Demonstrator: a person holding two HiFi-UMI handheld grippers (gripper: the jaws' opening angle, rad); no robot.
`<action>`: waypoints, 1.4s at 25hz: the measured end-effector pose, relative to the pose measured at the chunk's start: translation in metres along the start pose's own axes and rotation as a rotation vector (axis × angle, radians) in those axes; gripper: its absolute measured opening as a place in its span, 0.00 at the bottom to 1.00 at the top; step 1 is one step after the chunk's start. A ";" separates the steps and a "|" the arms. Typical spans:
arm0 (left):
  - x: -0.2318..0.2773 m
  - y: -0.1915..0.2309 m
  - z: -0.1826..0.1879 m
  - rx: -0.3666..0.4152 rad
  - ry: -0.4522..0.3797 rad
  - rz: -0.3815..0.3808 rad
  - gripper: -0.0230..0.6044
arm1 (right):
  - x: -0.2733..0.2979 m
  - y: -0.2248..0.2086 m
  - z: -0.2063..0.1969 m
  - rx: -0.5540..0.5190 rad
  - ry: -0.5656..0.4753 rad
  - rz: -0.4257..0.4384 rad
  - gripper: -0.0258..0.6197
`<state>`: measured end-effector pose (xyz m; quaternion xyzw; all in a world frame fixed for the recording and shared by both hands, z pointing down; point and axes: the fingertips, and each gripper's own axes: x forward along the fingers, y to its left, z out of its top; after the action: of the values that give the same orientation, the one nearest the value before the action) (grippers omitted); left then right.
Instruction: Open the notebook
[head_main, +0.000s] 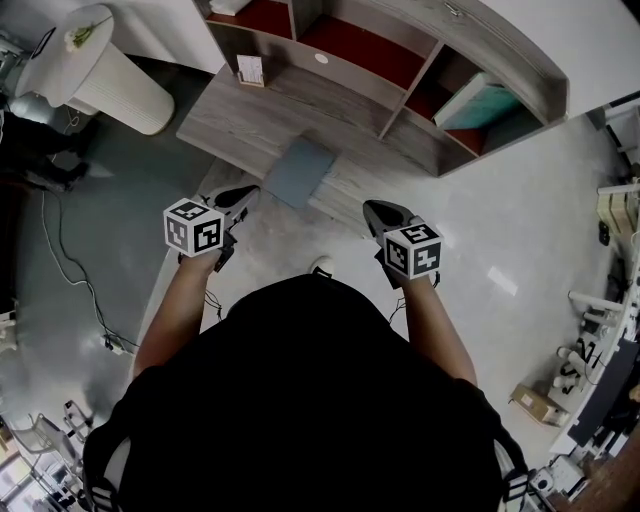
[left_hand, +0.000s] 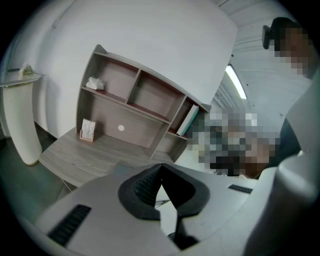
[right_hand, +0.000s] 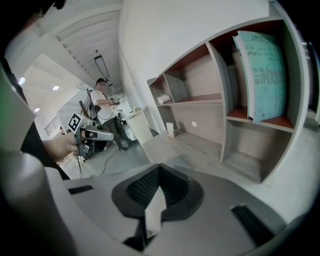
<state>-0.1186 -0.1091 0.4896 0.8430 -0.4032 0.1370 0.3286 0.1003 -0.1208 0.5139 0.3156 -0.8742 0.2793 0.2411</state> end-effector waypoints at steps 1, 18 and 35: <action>0.003 -0.002 0.001 0.001 0.000 0.000 0.05 | 0.000 -0.002 0.000 -0.003 0.004 0.005 0.04; 0.022 -0.015 -0.015 0.009 0.047 -0.015 0.05 | -0.002 -0.008 -0.015 -0.006 0.034 0.029 0.04; 0.051 0.020 -0.018 -0.039 0.079 -0.048 0.05 | 0.028 -0.019 -0.021 0.004 0.104 0.002 0.04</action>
<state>-0.1006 -0.1362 0.5371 0.8399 -0.3721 0.1540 0.3639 0.0993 -0.1308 0.5521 0.3005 -0.8602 0.2972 0.2852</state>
